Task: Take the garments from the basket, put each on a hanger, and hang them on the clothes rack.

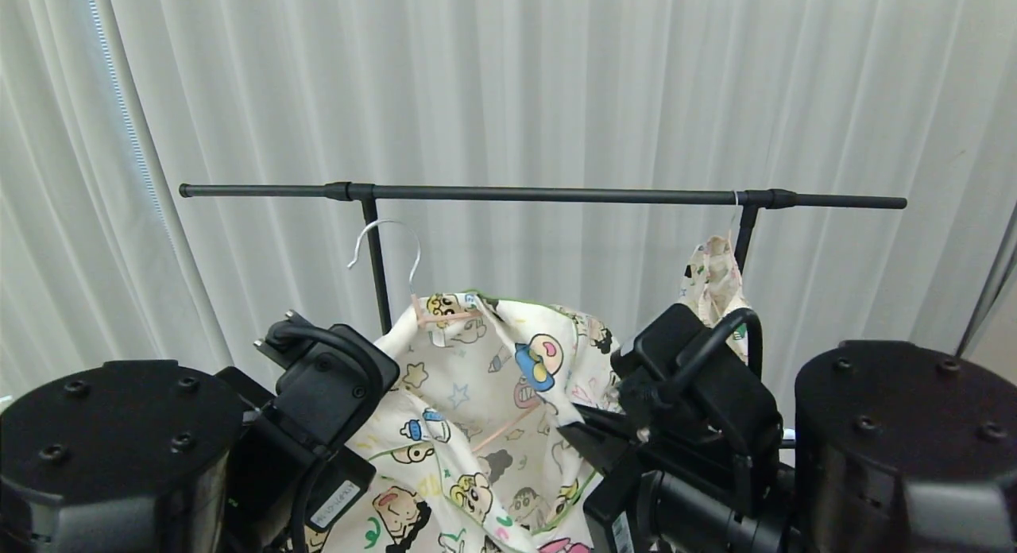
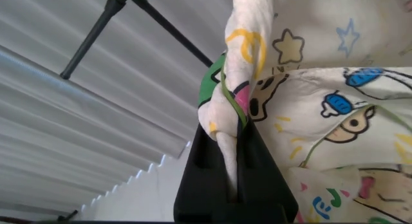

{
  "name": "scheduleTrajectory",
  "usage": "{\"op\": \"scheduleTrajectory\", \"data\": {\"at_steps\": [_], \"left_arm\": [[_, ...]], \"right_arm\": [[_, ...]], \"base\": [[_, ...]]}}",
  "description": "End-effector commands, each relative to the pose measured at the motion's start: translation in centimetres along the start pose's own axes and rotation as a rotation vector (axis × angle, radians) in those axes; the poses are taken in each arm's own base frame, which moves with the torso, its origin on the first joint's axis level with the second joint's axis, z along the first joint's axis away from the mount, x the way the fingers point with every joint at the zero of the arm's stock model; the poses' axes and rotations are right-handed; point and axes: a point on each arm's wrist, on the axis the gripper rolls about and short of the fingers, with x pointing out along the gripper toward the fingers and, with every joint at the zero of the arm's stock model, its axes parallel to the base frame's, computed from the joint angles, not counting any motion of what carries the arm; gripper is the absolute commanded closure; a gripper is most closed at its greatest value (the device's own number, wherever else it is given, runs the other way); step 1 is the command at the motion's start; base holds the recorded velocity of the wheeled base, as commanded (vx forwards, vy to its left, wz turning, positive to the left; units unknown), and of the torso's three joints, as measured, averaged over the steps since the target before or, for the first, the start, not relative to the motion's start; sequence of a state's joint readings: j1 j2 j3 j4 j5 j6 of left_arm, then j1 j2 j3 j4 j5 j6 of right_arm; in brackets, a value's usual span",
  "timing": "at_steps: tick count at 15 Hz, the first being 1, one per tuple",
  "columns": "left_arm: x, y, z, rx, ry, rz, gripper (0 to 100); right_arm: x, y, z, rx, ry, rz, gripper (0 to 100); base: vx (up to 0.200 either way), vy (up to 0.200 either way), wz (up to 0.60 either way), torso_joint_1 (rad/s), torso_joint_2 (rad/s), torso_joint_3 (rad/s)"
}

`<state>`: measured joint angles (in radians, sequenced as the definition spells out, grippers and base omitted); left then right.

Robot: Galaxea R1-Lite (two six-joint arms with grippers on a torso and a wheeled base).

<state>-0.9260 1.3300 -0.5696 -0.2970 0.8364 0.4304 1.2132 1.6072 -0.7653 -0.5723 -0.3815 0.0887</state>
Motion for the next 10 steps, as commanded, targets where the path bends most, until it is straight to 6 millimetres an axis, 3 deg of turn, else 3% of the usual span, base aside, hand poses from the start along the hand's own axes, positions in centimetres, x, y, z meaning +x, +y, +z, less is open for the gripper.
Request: {"op": "scheduleTrajectory", "data": {"at_steps": [1,3,10], "left_arm": [[-0.3,0.3,0.0,-0.019,-0.022,-0.018,100],[-0.6,0.5,0.1,-0.034,-0.063,-0.07,100],[-0.6,0.1,0.4,-0.054,-0.184,-0.228,100]], "right_arm": [[0.5,-2.6,-0.8,0.023,0.031,-0.095,100],[0.1,-4.0,-2.1,0.023,0.073,-0.138,100],[-2.0,-4.1,-4.4,-0.004,0.139,-0.093,100]], "base": [[0.0,0.0,0.0,0.0,0.0,0.0],[0.0,0.0,0.0,0.0,0.0,0.0],[0.0,0.0,0.0,0.0,0.0,0.0]]}}
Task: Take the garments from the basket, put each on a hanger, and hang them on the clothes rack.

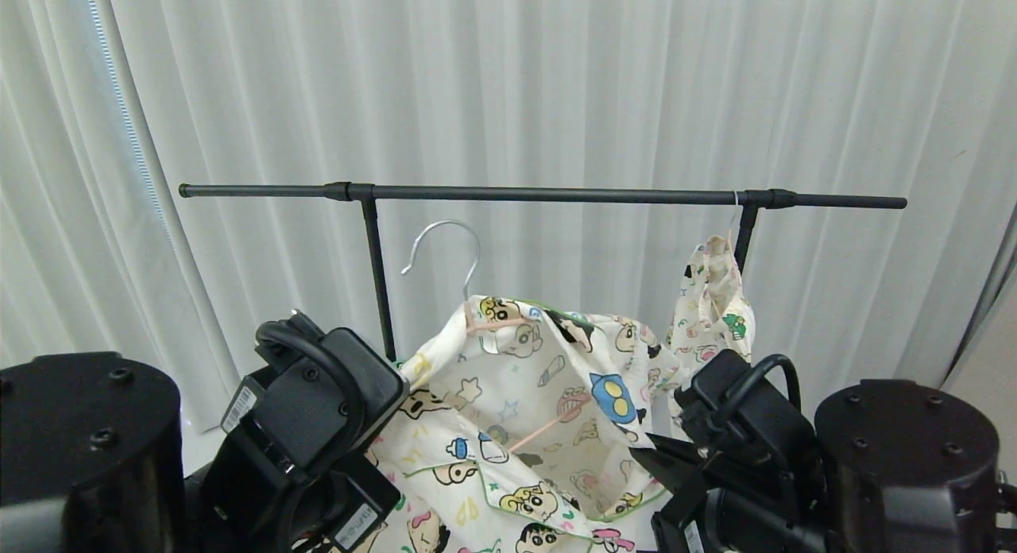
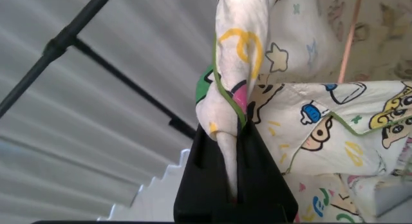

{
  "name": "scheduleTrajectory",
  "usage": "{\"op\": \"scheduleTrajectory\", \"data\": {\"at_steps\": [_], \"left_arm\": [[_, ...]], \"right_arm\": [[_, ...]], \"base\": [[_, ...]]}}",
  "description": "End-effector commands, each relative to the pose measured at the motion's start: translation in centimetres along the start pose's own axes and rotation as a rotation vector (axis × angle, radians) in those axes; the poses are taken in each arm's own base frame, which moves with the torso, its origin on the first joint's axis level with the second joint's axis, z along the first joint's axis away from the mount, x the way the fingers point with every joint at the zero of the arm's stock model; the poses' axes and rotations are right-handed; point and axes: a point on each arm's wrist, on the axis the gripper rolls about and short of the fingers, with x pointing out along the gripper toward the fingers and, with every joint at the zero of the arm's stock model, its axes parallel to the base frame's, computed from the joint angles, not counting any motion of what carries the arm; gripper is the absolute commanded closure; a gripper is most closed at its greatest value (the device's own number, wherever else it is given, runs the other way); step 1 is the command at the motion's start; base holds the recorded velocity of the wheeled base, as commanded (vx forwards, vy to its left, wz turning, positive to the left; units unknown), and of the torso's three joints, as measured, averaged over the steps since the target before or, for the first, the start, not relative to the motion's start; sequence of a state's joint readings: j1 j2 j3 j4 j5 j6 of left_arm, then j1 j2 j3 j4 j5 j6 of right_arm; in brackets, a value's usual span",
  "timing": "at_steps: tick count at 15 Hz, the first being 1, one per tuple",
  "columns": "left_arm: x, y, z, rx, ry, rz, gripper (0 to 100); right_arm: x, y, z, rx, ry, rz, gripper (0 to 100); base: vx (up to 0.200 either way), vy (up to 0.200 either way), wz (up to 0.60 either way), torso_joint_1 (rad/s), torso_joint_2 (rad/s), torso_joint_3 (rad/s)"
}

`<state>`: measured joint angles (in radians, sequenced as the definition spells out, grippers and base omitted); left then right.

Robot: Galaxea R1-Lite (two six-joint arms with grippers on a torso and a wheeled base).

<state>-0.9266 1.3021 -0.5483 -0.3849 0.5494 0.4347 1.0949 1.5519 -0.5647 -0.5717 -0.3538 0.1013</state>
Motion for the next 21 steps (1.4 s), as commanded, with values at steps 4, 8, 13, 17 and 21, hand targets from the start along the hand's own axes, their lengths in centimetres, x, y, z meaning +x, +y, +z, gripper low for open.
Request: {"op": "scheduleTrajectory", "data": {"at_steps": [4,8,13,17,21], "left_arm": [[0.9,-1.3,-0.8,0.023,-0.002,-0.147,100],[2.9,-2.3,0.0,-0.014,-0.076,-0.158,100],[3.6,-3.2,0.6,-0.021,-0.138,-0.167,100],[3.2,-4.1,-0.8,0.036,-0.14,-0.274,100],[2.9,-4.7,-0.9,0.137,-0.233,-0.437,100]], "right_arm": [[-5.4,-1.8,-2.6,-0.123,0.058,0.158,100],[-9.0,-3.2,-4.0,-0.223,0.144,0.23,0],[-8.7,-4.1,-3.7,-0.198,0.137,0.144,0],[-9.7,-5.4,-3.3,-0.214,0.083,0.105,0],[-9.3,-5.7,-1.1,-0.345,0.023,0.215,0]], "base": [[0.0,0.0,0.0,0.0,0.0,0.0],[0.0,0.0,0.0,0.0,0.0,0.0],[0.0,0.0,0.0,0.0,0.0,0.0],[0.0,0.0,0.0,0.0,0.0,0.0],[0.0,0.0,0.0,0.0,0.0,0.0]]}}
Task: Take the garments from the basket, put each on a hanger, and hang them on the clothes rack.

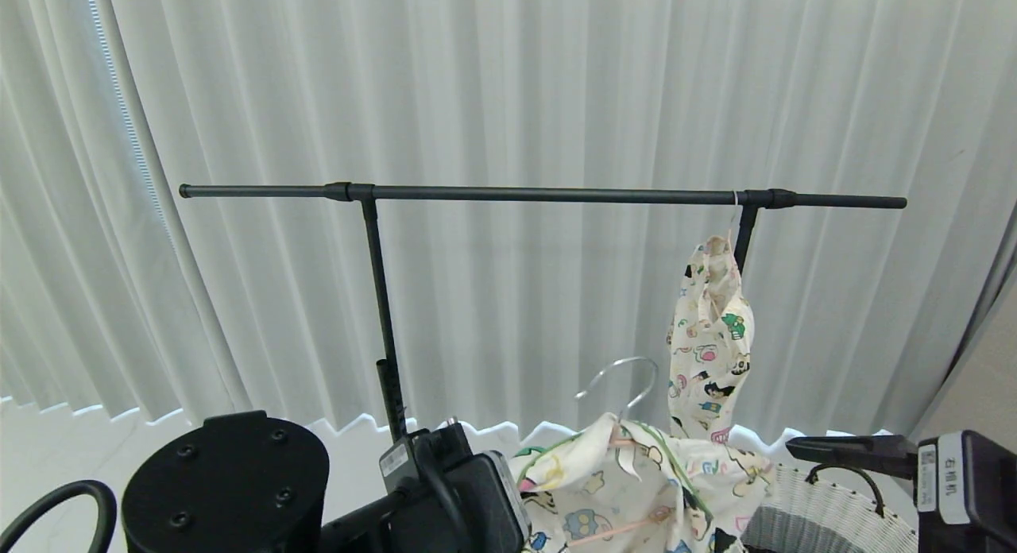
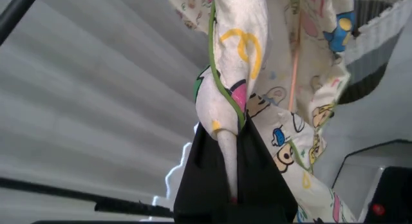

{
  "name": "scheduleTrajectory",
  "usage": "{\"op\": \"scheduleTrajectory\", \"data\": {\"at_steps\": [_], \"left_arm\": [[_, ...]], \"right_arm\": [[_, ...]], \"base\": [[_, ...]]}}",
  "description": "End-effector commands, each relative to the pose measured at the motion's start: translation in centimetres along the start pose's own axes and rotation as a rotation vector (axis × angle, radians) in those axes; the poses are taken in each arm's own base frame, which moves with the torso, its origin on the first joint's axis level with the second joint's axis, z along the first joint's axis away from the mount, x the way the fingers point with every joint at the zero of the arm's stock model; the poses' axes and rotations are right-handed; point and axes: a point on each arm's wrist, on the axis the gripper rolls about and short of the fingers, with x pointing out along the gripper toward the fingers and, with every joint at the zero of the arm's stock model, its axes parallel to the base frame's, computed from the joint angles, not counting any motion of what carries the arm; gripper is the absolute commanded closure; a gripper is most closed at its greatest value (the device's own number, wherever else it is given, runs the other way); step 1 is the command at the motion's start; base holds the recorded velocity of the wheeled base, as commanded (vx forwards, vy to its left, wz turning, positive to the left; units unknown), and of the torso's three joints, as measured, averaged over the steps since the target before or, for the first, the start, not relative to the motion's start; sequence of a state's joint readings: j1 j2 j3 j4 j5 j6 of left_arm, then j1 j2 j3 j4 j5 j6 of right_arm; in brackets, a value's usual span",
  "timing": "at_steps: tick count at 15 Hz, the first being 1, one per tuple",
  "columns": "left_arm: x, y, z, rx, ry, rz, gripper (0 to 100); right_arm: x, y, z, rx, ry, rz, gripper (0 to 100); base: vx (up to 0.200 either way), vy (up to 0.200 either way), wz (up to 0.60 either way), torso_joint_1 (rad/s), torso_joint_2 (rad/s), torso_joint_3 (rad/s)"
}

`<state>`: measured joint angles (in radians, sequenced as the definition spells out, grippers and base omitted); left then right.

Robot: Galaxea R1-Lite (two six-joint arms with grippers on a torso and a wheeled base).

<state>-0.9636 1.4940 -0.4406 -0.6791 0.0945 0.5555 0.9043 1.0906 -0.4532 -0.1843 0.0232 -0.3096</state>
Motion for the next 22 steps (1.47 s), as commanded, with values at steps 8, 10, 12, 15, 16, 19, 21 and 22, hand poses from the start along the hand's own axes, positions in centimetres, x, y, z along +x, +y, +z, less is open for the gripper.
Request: {"op": "scheduleTrajectory", "data": {"at_steps": [8,10,12,15,16,19,21,22], "left_arm": [[-0.4,-2.4,1.5,0.105,-0.099,-0.135,100],[-0.5,-2.6,1.7,0.109,-0.108,-0.143,100],[-0.4,-2.5,1.9,0.109,-0.113,-0.142,100],[-0.3,-2.4,2.2,0.105,-0.145,-0.121,100],[-0.3,-2.4,2.2,0.105,-0.146,-0.12,100],[-0.3,-2.4,2.3,0.106,-0.151,-0.119,100],[-0.3,-2.4,2.3,0.106,-0.151,-0.119,100],[-0.3,-2.4,2.3,0.108,-0.152,-0.118,100]], "right_arm": [[4.9,-0.4,1.4,-0.074,0.11,0.163,0],[5.2,-0.4,1.3,-0.075,0.116,0.176,0],[5.2,-0.3,1.2,-0.071,0.116,0.21,0],[5.1,-0.2,0.9,-0.068,0.131,0.219,0],[5.2,-0.2,0.9,-0.066,0.132,0.219,0],[5.5,-0.2,0.9,-0.063,0.139,0.22,100],[5.5,-0.3,0.9,-0.062,0.142,0.215,100],[5.5,-0.4,0.9,-0.061,0.141,0.212,100]], "base": [[0.0,0.0,0.0,0.0,0.0,0.0],[0.0,0.0,0.0,0.0,0.0,0.0],[0.0,0.0,0.0,0.0,0.0,0.0],[0.0,0.0,0.0,0.0,0.0,0.0],[0.0,0.0,0.0,0.0,0.0,0.0],[0.0,0.0,0.0,0.0,0.0,0.0],[0.0,0.0,0.0,0.0,0.0,0.0],[0.0,0.0,0.0,0.0,0.0,0.0]]}}
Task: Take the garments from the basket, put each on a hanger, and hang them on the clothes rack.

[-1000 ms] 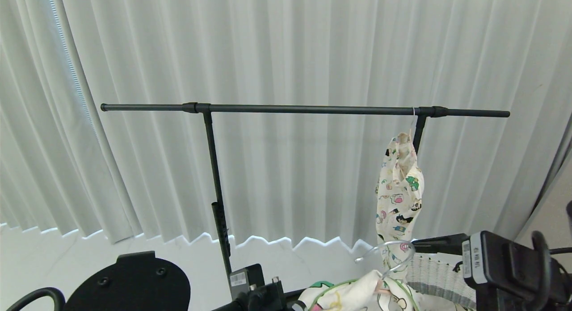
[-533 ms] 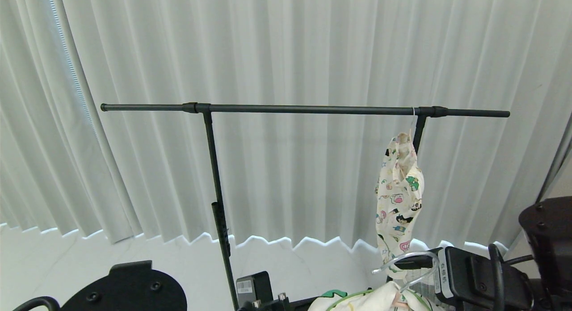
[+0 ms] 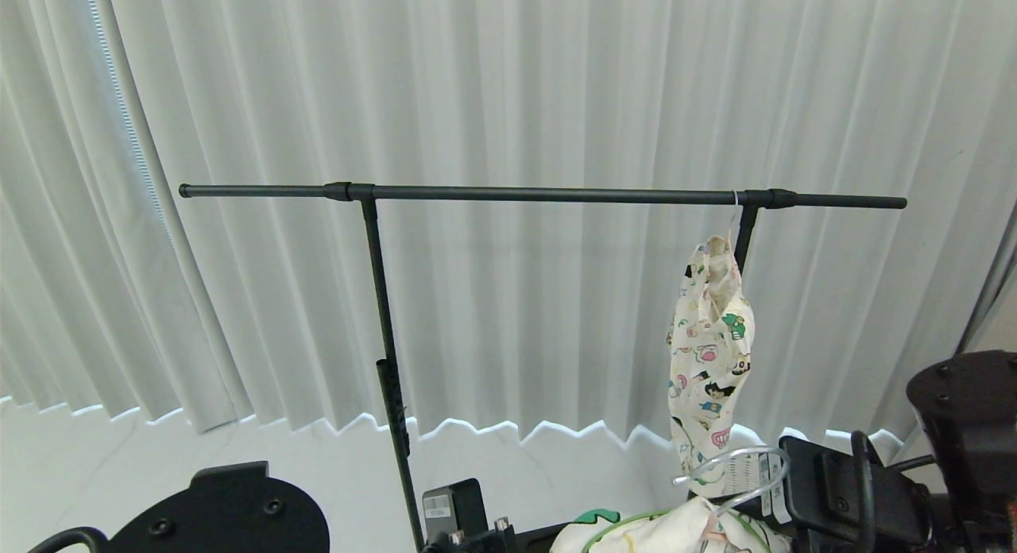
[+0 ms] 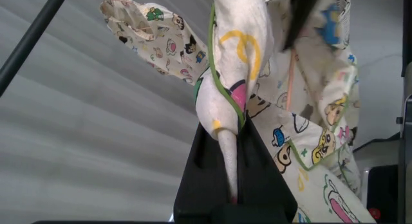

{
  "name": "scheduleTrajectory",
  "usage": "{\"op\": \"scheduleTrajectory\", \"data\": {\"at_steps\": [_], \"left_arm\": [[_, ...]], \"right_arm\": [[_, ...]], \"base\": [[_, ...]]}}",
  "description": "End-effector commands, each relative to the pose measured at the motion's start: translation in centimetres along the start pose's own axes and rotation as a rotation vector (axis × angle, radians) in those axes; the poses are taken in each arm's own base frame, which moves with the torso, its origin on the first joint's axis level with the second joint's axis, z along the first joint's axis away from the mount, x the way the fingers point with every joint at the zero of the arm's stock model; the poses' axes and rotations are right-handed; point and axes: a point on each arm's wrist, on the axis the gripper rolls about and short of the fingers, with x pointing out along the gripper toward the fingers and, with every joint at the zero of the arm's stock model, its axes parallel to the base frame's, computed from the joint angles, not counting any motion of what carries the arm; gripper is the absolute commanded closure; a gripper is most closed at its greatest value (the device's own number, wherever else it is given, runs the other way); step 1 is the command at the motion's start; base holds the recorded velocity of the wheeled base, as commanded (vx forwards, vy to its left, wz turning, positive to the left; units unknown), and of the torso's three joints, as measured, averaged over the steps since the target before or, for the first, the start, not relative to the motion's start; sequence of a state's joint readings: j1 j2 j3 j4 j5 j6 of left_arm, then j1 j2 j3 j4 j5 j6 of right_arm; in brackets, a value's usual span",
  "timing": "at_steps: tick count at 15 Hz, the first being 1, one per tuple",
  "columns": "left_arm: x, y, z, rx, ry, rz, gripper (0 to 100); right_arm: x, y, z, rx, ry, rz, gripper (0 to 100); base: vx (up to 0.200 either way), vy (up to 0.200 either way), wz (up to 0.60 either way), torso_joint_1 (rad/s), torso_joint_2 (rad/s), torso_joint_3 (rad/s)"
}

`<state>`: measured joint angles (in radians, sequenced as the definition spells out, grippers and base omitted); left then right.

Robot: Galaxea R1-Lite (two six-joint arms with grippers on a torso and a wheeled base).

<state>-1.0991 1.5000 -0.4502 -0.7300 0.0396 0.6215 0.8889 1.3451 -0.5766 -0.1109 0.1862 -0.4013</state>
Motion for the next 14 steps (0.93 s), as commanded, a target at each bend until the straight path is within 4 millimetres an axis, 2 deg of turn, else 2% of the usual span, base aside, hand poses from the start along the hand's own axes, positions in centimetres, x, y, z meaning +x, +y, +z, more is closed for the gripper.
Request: {"op": "scheduleTrajectory", "data": {"at_steps": [1,6,8,9,14], "left_arm": [[0.0,0.1,0.1,-0.001,-0.01,0.008,100],[0.1,0.1,0.1,0.006,-0.016,0.015,100],[0.1,0.2,0.1,0.014,-0.013,0.022,100],[0.1,0.2,0.1,0.012,-0.011,0.025,0],[-0.1,1.4,-0.3,-0.036,0.01,0.117,0]], "right_arm": [[0.1,-0.2,0.0,0.004,0.002,-0.006,100],[0.0,-0.4,0.1,0.001,-0.015,-0.022,100],[-0.2,-0.5,0.3,-0.053,-0.037,-0.035,100],[-0.4,-0.5,0.4,-0.078,-0.045,-0.039,100],[-2.3,-1.0,0.4,-0.325,-0.08,-0.114,100]], "base": [[0.0,0.0,0.0,0.0,0.0,0.0],[0.0,0.0,0.0,0.0,0.0,0.0],[0.0,0.0,0.0,0.0,0.0,0.0],[0.0,0.0,0.0,0.0,0.0,0.0],[0.0,0.0,0.0,0.0,0.0,0.0]]}}
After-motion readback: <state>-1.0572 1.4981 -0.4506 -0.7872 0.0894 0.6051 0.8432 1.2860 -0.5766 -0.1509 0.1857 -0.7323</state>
